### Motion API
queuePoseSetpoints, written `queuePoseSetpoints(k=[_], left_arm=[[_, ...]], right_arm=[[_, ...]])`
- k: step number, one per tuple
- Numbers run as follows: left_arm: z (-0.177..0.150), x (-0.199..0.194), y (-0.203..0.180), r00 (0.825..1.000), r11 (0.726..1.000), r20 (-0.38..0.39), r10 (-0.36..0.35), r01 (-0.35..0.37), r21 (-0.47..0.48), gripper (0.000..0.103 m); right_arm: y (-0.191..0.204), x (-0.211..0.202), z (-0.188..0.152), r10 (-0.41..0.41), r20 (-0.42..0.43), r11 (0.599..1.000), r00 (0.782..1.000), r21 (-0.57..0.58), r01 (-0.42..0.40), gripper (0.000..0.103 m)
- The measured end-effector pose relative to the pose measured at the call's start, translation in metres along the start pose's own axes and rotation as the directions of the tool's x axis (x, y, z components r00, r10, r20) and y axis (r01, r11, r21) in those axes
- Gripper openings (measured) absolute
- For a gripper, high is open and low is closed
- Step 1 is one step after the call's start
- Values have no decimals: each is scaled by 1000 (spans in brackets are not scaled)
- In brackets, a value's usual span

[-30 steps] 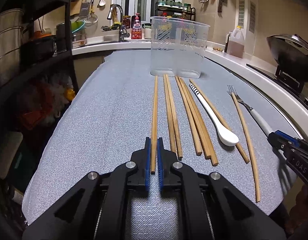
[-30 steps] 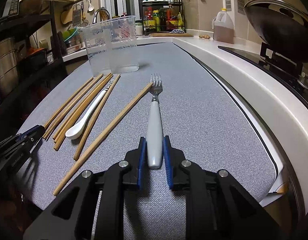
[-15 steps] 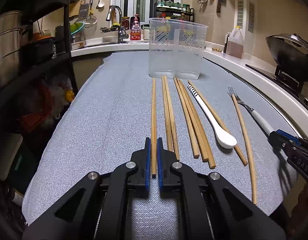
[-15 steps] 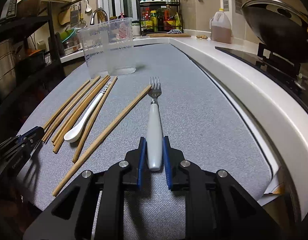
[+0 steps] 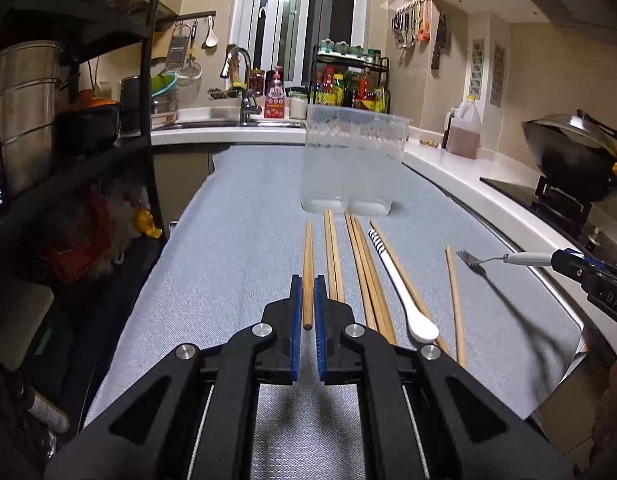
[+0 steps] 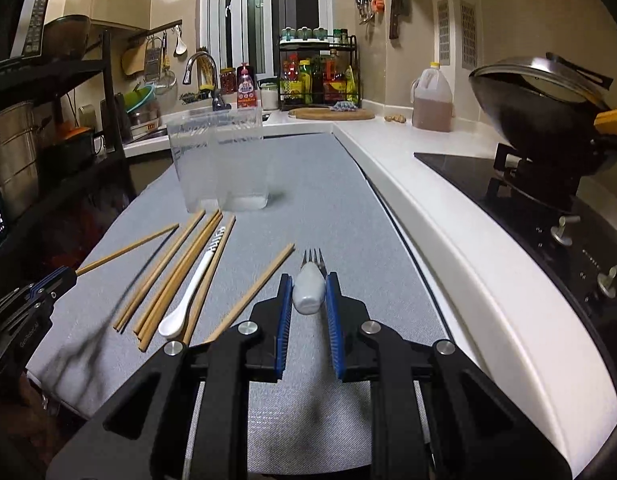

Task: Organize utensils
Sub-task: 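Carry the fork with the right tool while the left tool carries the chopstick over the clear container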

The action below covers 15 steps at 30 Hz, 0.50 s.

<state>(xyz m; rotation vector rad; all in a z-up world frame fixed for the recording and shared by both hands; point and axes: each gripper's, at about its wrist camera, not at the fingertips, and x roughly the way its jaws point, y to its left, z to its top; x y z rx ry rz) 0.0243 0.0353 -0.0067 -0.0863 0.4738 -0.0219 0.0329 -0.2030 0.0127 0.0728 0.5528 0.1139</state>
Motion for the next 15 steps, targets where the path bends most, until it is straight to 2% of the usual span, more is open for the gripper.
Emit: queuePoseSetpoints(k=[15], left_arm=[[45,-19,6,997,999,74,-28,30,-21,6]], right_arm=[[6,-5,52,44,43,999,998,-27,-43,17]])
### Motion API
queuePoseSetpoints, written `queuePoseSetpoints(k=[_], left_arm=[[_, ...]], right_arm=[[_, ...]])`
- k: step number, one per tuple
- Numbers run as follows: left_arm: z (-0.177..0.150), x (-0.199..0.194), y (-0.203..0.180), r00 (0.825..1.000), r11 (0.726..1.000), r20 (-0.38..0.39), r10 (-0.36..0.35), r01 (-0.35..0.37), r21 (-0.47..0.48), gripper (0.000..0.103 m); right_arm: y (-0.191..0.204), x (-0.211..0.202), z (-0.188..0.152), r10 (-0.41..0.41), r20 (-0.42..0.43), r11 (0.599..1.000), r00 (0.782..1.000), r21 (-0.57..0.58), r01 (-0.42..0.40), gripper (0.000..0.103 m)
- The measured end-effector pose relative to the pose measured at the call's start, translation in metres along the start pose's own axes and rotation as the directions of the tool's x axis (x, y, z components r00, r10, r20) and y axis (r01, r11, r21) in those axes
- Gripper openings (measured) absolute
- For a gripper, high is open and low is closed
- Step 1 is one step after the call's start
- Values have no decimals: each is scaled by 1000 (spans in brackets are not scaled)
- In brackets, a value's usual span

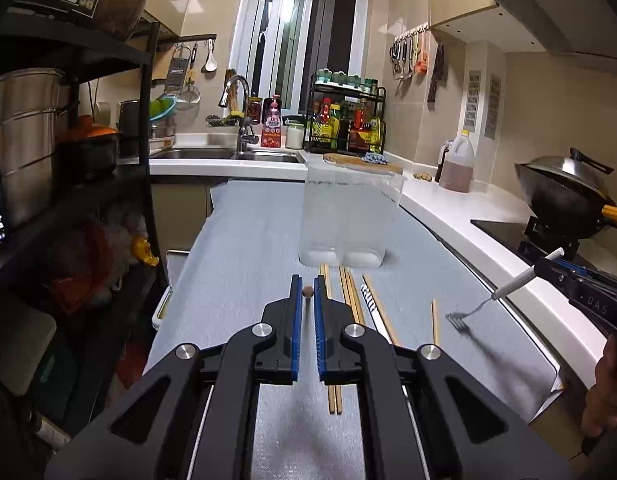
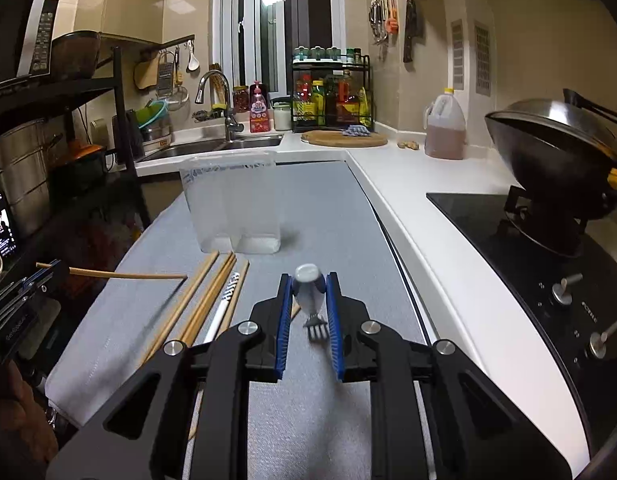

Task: Organize utensils
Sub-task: 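Carry the fork with the right tool while the left tool carries the chopstick over the clear container, then lower the fork into the container and open the right tool while the left tool releases its chopstick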

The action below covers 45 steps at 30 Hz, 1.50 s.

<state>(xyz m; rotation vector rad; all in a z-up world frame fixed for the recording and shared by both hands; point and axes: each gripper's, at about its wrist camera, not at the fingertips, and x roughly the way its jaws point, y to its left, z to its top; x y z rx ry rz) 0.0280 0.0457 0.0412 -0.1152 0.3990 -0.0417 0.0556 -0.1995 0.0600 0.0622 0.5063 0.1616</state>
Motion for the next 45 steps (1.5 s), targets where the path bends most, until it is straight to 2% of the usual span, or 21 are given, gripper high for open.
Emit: queuePoseSetpoints(k=[5,11,21,29,33,38,42,45], left_arm=[[20,2,8,1000,1000,2,-5,5,-21,6],[55,8,10,1000,1000,2,-15,15,-2,6],[113,40,17,989,1000,-144,-24,21,-20,6],[171,57,4,980,998,-189,-65,66,-1,6],[204,68,-2,978,996,-190,-86,87,0,6],[250,77,-12,986,995,-133,-99,102,18,6],[271,92,-17,992,995,-81,-93,96,23,6],[268,120,-20,989,995,-115,-93,96,14,6]], right_arm=[[1,6,15,16,-7,1000,1000,-6,-16,17],[2,14,35,25,-10,1000,1000,-4,-25,17],[14,30,88,97,-13,995,995,6,-97,17],[26,47,154,165,10,986,986,-13,-165,17],[35,54,196,188,47,982,981,-32,-187,17],[43,67,241,201,103,980,974,-29,-199,17],[50,92,251,208,114,978,971,-24,-206,17],[55,120,245,209,85,978,974,-45,-205,17]])
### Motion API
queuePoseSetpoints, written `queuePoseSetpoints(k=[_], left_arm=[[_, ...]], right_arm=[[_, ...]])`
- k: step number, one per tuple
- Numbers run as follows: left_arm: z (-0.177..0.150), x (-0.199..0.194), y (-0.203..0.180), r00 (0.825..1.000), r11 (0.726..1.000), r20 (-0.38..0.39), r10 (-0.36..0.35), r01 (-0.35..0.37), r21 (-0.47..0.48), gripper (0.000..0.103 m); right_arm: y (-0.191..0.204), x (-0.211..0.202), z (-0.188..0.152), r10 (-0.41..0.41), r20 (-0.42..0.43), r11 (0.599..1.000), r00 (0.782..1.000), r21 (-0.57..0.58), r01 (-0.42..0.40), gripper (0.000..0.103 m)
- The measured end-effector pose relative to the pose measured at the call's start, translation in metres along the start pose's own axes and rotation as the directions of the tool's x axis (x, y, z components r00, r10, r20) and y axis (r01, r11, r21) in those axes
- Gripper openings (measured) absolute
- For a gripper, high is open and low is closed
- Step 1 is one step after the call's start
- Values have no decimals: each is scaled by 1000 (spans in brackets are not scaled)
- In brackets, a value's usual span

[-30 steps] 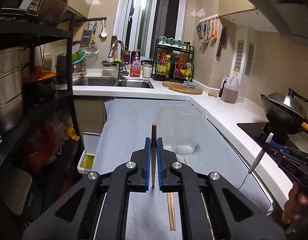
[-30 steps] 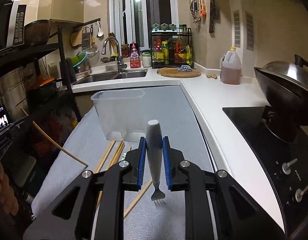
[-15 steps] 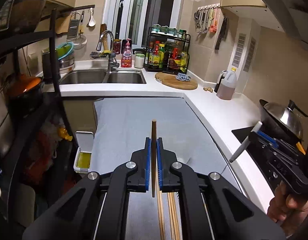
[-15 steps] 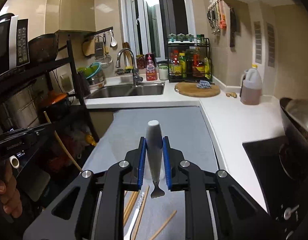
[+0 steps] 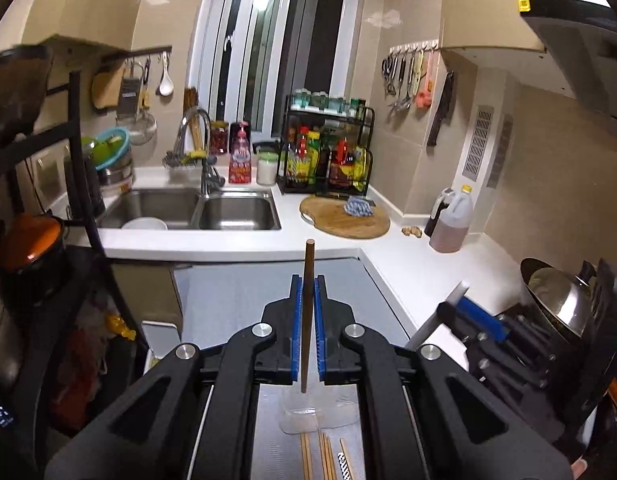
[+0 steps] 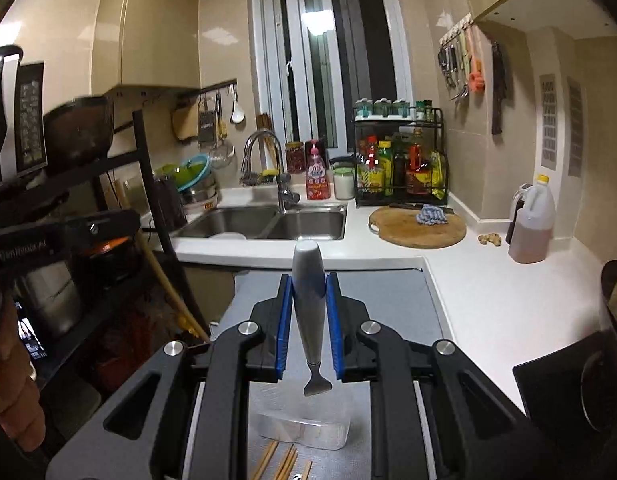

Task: Organize utensils
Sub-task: 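Lower the fork into the container and open the right tool while the left tool releases its chopstick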

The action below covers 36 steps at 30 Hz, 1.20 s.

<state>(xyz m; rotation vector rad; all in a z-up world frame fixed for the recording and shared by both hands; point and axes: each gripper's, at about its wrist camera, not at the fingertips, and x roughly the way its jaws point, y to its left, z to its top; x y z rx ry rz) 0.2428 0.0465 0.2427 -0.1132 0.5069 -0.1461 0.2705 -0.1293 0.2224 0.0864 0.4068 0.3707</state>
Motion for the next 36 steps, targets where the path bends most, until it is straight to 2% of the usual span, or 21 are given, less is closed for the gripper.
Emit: queuePoseSetpoints(k=[4,9,14,16,17,19,20,24,30,36], left_arm=[[-12,33,-4,998,1000,-62,1,1,26,6],[-48,73,-3,986,999,-167,5,2,39,6],[-68,91,-1,974,999,-227,13,-4,42,6],[-70,95,-4,969,999,-245,19,-8,46,8],[-71,95,-4,968,999,-249,24,-12,49,11],[-68,89,-5,970,999,-241,31,-19,50,33],[-65,84,-5,973,999,-227,32,-22,49,36],[-56,56,-4,985,998,-166,48,-40,51,37],[-59,6,-10,996,997,-75,53,-48,67,37],[-87,-45,-12,999,997,1,41,-41,72,37]], right_arm=[[-12,30,-24,14,-61,999,998,40,-11,17],[-21,55,-58,8,-134,998,991,66,1,17],[-19,67,-82,6,-196,999,981,53,5,18],[-19,66,-85,-9,-198,999,980,51,20,24],[-19,63,-84,-14,-196,998,981,50,24,31],[-19,59,-82,-22,-196,998,980,47,31,40],[-19,56,-81,-30,-197,998,980,43,39,41],[-18,34,-73,-64,-165,997,984,25,69,41],[-12,-20,-66,-97,-75,995,992,9,98,42],[-7,-87,-81,-132,23,991,991,13,132,41]])
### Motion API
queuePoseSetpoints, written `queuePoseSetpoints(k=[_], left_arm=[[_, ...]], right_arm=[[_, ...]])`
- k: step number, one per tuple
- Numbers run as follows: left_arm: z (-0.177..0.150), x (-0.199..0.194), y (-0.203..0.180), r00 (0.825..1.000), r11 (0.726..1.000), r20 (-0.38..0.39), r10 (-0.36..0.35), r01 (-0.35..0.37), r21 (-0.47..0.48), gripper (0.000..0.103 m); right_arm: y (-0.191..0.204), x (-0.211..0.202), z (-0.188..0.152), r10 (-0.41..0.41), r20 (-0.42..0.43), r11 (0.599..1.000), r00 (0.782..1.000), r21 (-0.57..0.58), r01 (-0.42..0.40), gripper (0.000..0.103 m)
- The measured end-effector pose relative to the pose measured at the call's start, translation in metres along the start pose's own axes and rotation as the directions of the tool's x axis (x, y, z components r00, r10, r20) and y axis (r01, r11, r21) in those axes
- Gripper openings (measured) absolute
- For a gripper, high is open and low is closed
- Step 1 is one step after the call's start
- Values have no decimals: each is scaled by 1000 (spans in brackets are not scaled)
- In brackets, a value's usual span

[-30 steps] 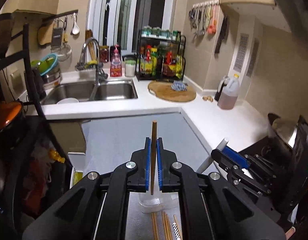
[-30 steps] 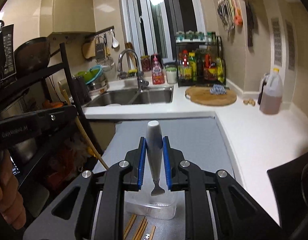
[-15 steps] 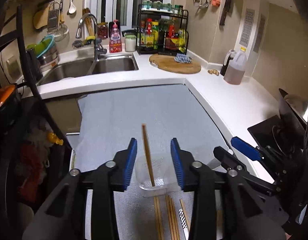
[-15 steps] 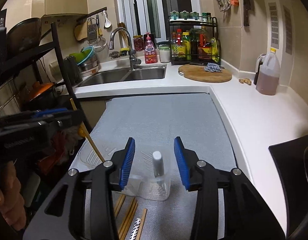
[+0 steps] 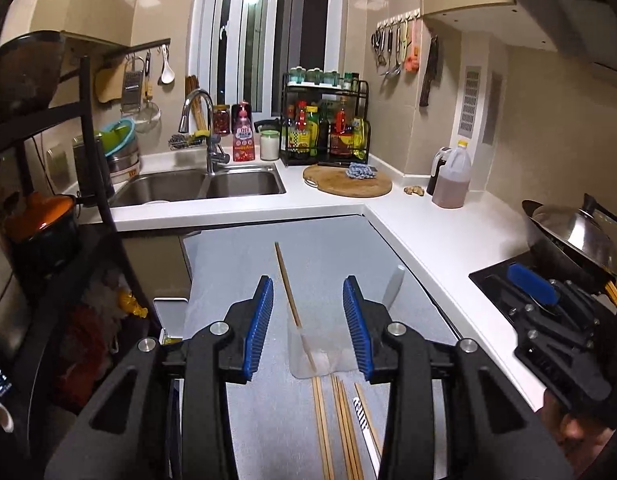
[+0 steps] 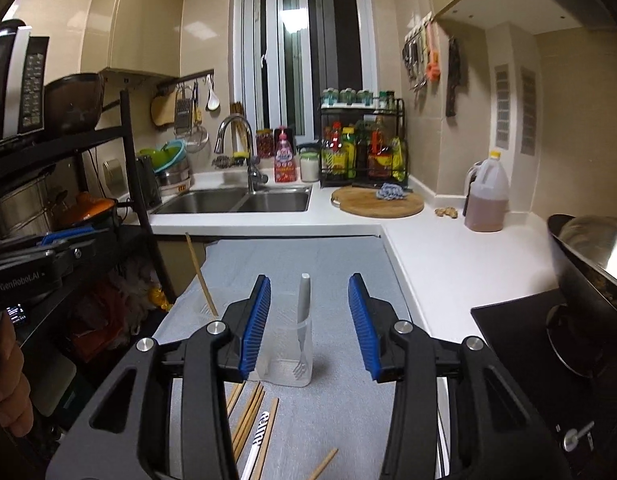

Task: Organize utensils
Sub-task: 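Lower the fork into the container and open the right tool while the left tool releases its chopstick, then grasp another wooden chopstick with the right tool while the left tool grasps one too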

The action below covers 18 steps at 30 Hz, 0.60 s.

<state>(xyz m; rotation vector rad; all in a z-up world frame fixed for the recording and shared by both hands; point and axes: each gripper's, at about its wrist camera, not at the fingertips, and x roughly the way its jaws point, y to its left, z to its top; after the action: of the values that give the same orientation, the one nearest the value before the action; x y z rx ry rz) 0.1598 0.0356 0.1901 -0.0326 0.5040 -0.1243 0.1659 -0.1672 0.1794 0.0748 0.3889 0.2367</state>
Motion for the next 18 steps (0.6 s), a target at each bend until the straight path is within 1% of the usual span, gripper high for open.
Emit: queuePoseSetpoints(k=[2,4,6,9,11,13,14,16,18], left_arm=[[-16,-13,-1,1000,1000,15,-9,9,2,37],[-31,-22,-2,999,1000,27,-20,20,6,36],[-51,-31,-1,998,999,47,-37,36,9,36],[-79,-37,-1,997,999,70,-36,34,26,29],[-101,-37,0,996,999,76,-36,34,28,26],[-120,-36,2,996,999,76,-36,35,19,21],[-131,-34,3,997,999,73,-34,33,14,21],[-149,-33,4,997,1000,69,-22,22,6,19],[-169,-29,8,998,999,52,-26,28,-29,17]], right_arm=[[-1,-16,-10,-10,19,1000,1000,9,10,40],[-3,-35,-27,-16,41,999,999,39,14,35],[-4,-47,-42,-15,55,998,998,62,11,27],[-4,-64,-69,-28,80,996,996,87,21,21],[-5,-70,-88,-27,75,995,997,101,20,20],[-5,-74,-108,-38,65,994,997,102,32,17],[-5,-75,-116,-40,59,994,997,101,34,16],[-6,-73,-135,-39,29,992,999,122,36,16],[-6,-71,-153,-34,-4,988,999,148,34,14]])
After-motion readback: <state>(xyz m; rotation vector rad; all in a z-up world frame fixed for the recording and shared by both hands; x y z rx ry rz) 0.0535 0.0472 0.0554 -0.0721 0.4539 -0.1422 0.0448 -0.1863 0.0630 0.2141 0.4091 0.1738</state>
